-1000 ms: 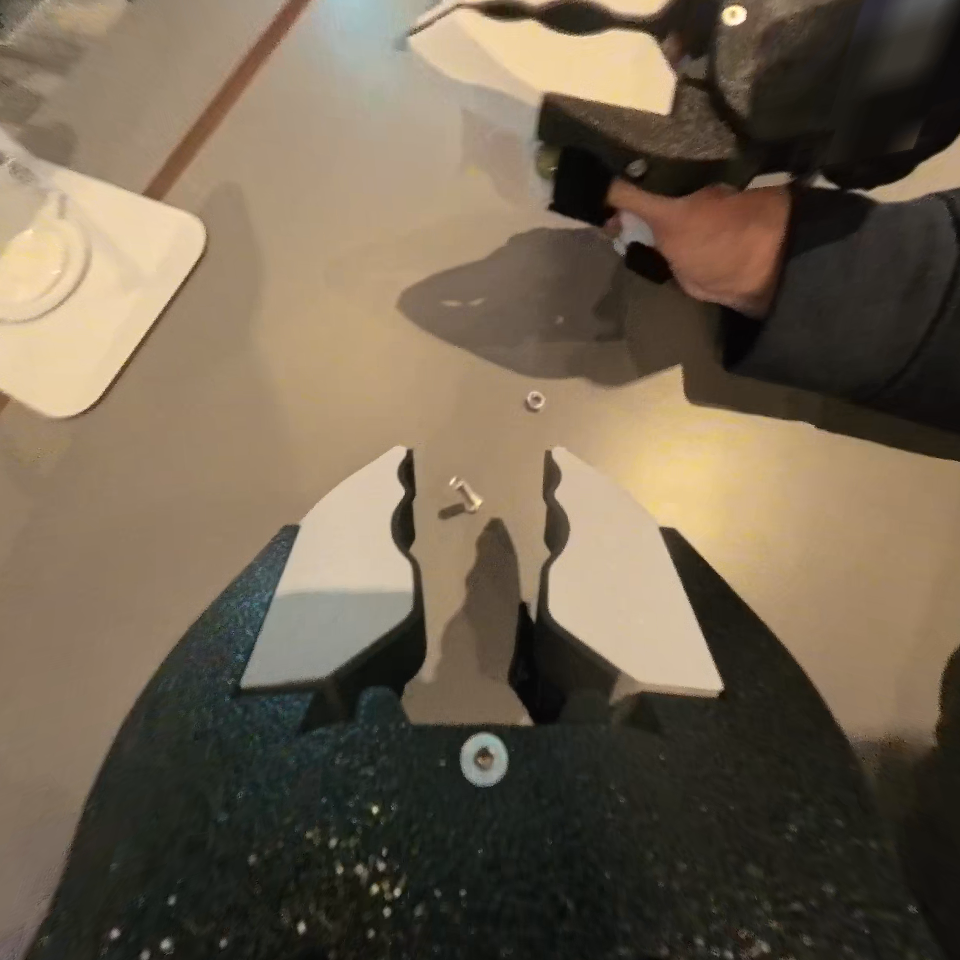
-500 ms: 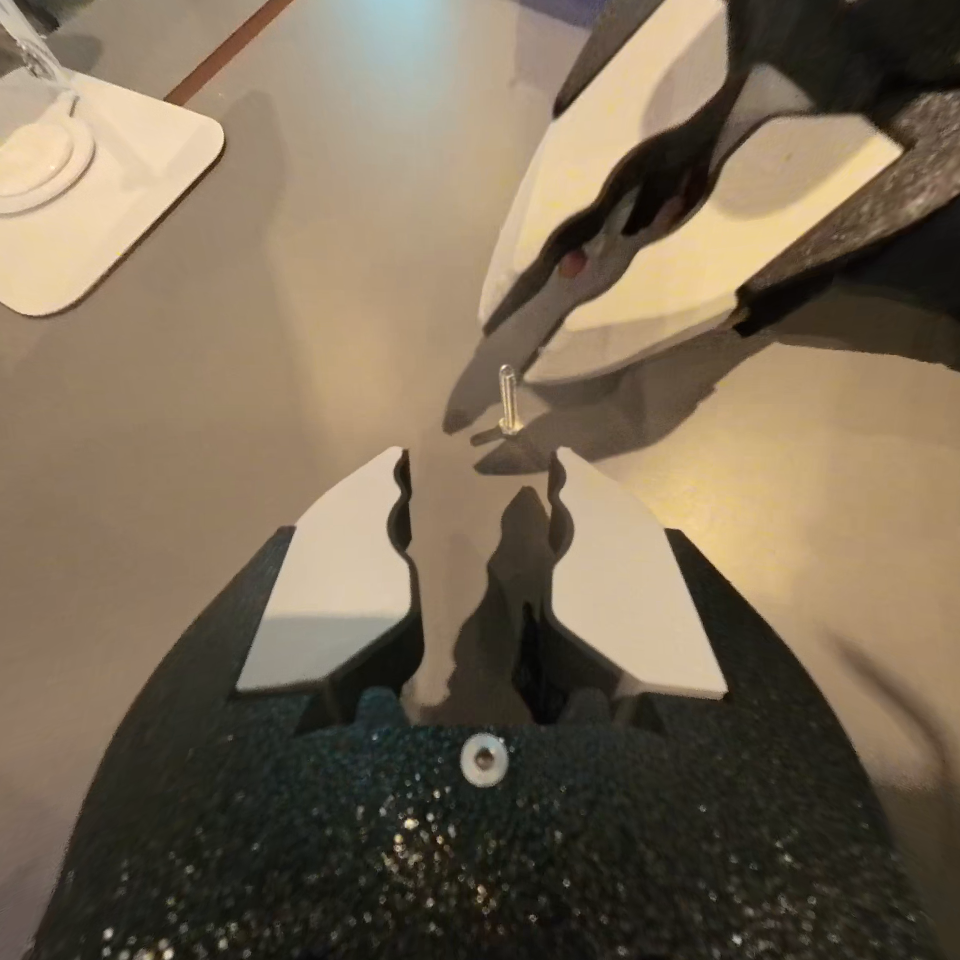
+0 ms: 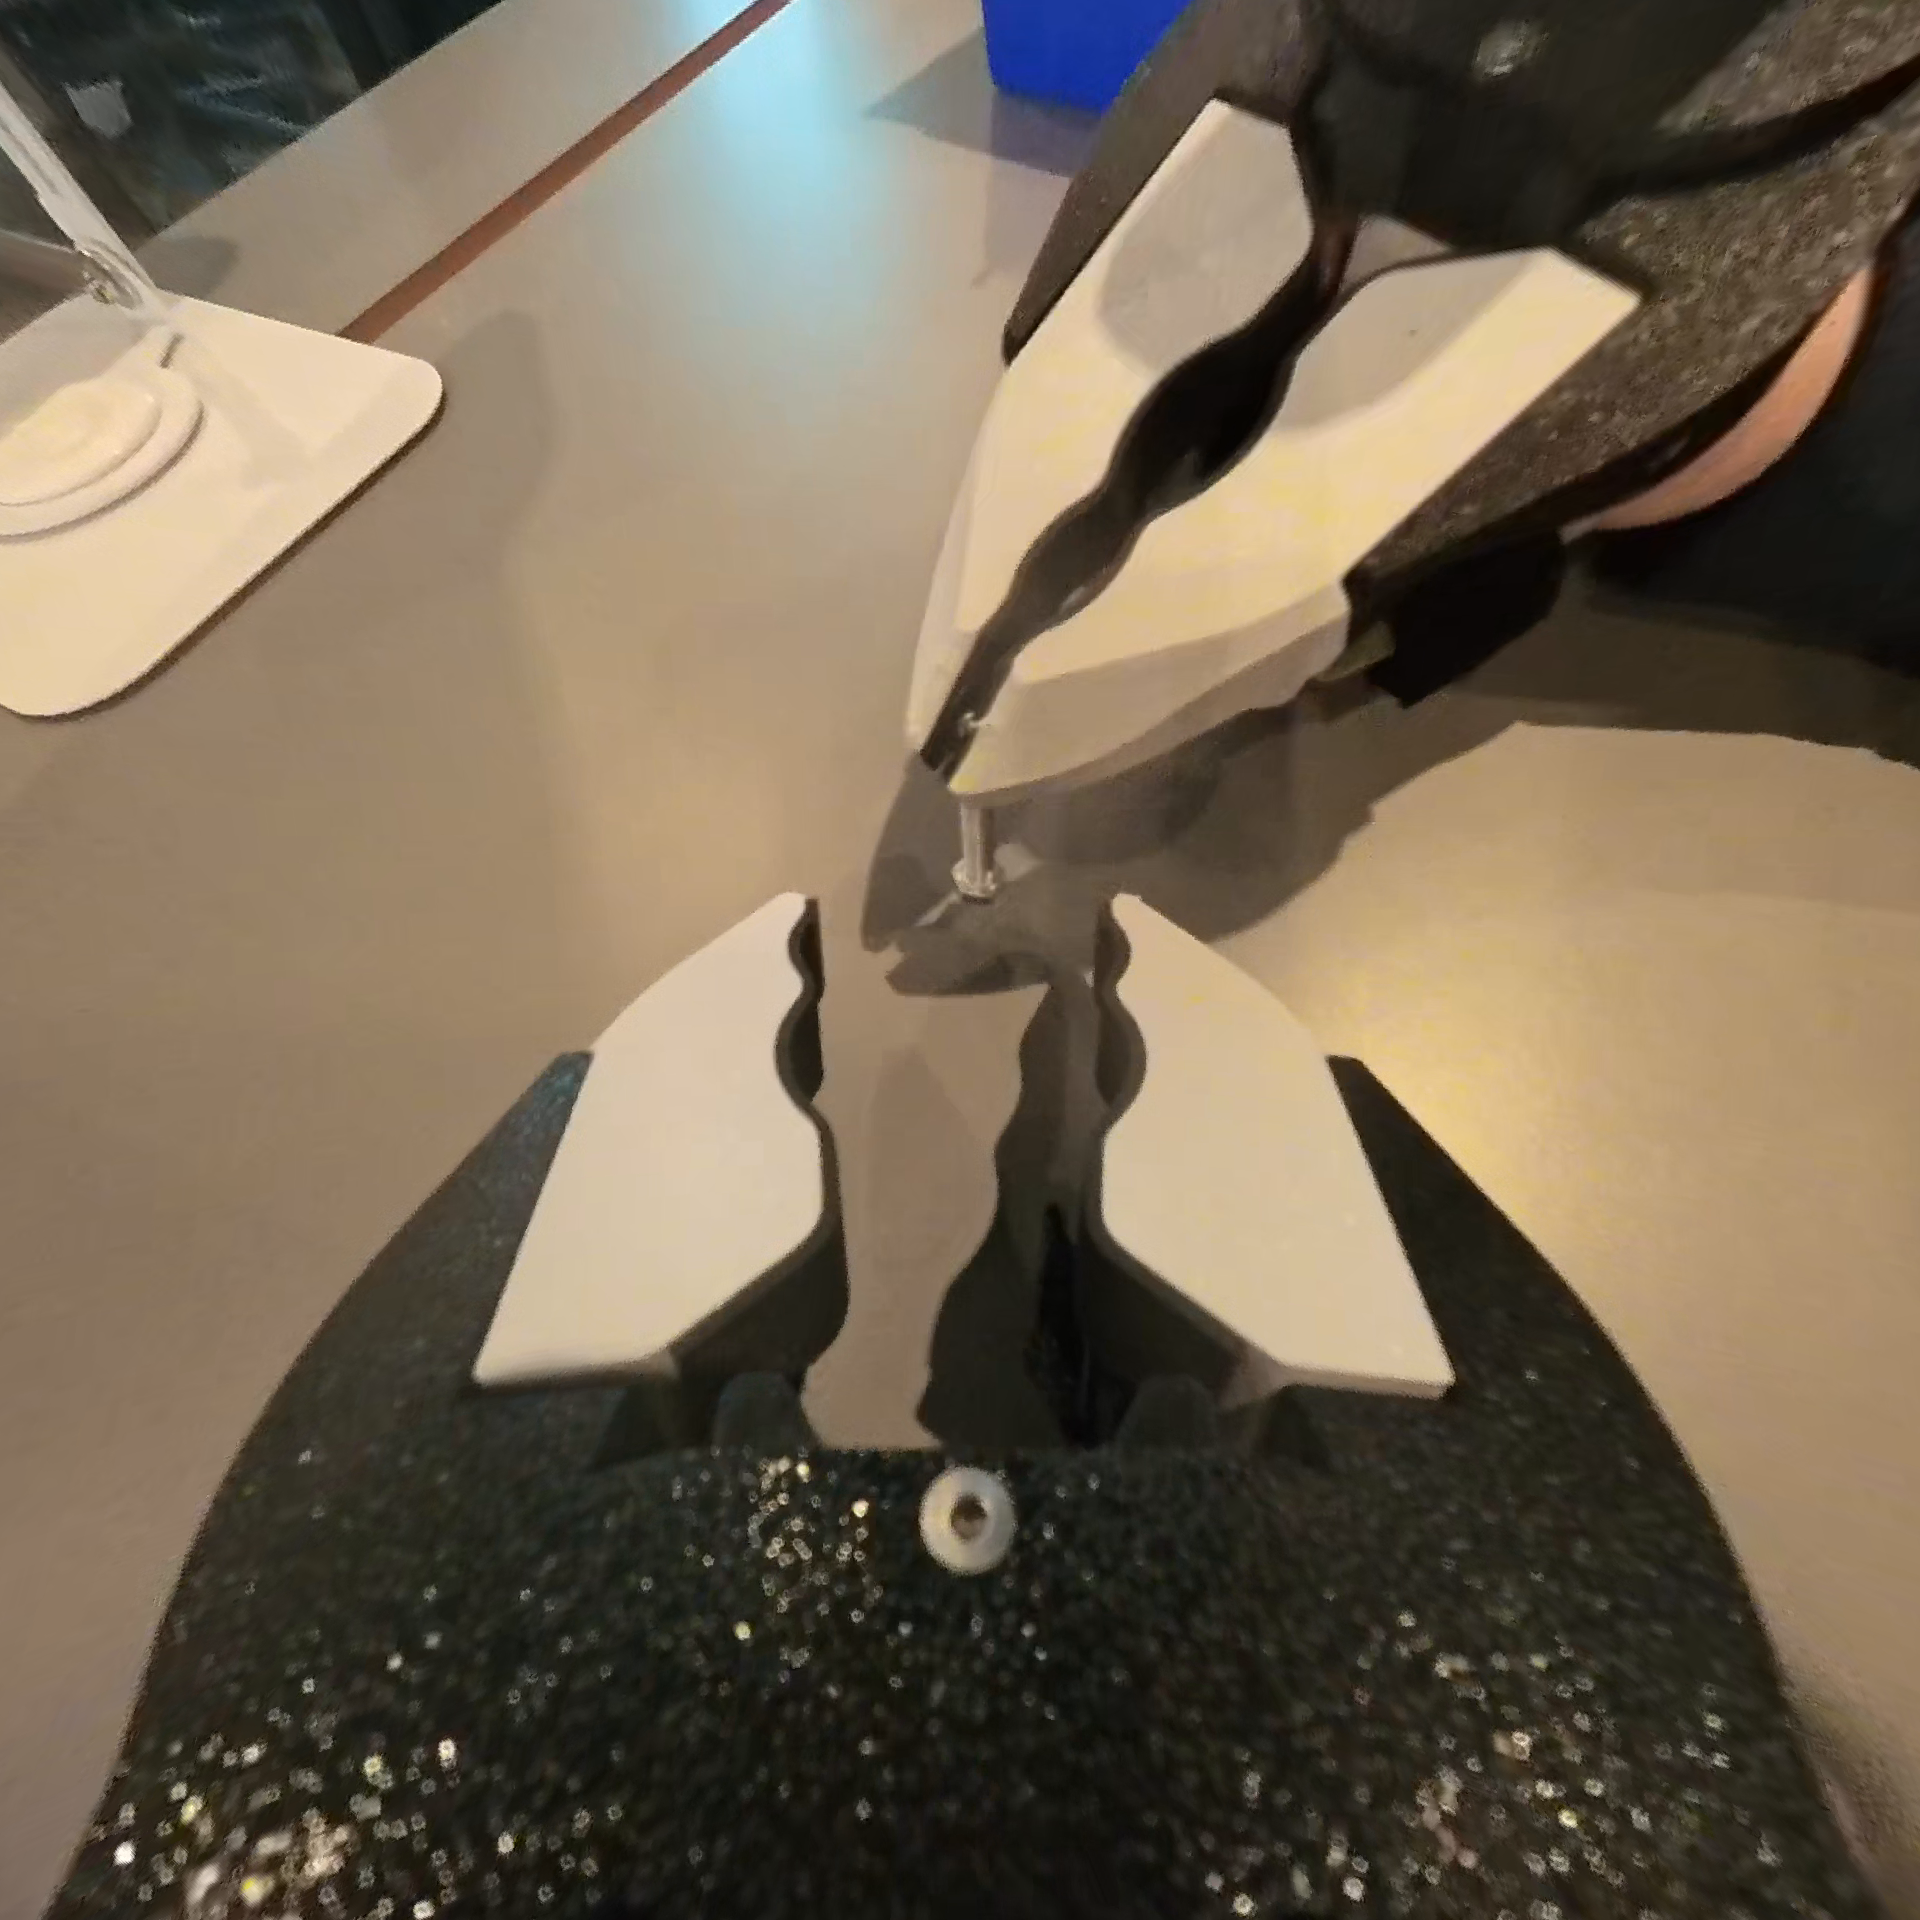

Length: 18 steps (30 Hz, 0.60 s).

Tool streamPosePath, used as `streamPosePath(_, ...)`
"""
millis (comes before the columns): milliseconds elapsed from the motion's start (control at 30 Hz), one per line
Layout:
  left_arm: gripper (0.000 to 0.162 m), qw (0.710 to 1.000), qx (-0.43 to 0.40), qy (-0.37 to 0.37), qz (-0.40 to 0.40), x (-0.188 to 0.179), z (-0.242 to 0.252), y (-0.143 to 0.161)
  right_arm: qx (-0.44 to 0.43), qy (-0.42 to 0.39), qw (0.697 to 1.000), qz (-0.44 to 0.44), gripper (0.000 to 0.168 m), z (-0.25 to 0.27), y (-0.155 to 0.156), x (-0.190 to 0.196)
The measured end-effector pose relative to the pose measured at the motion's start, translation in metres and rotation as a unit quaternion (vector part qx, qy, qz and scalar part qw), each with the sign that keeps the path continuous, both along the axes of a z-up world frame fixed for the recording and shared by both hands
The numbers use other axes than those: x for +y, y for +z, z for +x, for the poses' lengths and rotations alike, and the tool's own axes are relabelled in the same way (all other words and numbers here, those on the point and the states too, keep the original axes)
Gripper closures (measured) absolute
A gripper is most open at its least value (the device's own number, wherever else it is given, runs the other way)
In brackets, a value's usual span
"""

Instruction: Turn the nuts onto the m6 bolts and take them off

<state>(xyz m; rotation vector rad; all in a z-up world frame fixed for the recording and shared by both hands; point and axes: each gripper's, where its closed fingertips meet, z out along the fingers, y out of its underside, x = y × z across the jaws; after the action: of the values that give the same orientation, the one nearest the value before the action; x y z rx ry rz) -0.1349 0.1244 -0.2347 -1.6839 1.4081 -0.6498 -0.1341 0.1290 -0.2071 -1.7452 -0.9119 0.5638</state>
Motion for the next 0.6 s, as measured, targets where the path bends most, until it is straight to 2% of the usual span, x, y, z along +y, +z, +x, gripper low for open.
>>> streamPosePath(200, 0.125, 1.000, 0.000, -0.015, 0.012, -0.005, 0.001, 0.001, 0.036, 0.030, 0.999, 0.014, 0.163, -0.003, 0.010, -0.007)
streamPosePath(367, 0.128, 1.000, 0.008, -0.020, 0.022, -0.007, 0.001, -0.001, 0.058, 0.046, 0.997, 0.025, 0.163, -0.008, 0.018, -0.012)
streamPosePath(600, 0.137, 0.998, -0.017, -0.064, -0.005, -0.018, 0.002, 0.005, 0.070, 0.081, 0.994, 0.023, 0.163, -0.012, 0.023, -0.022)
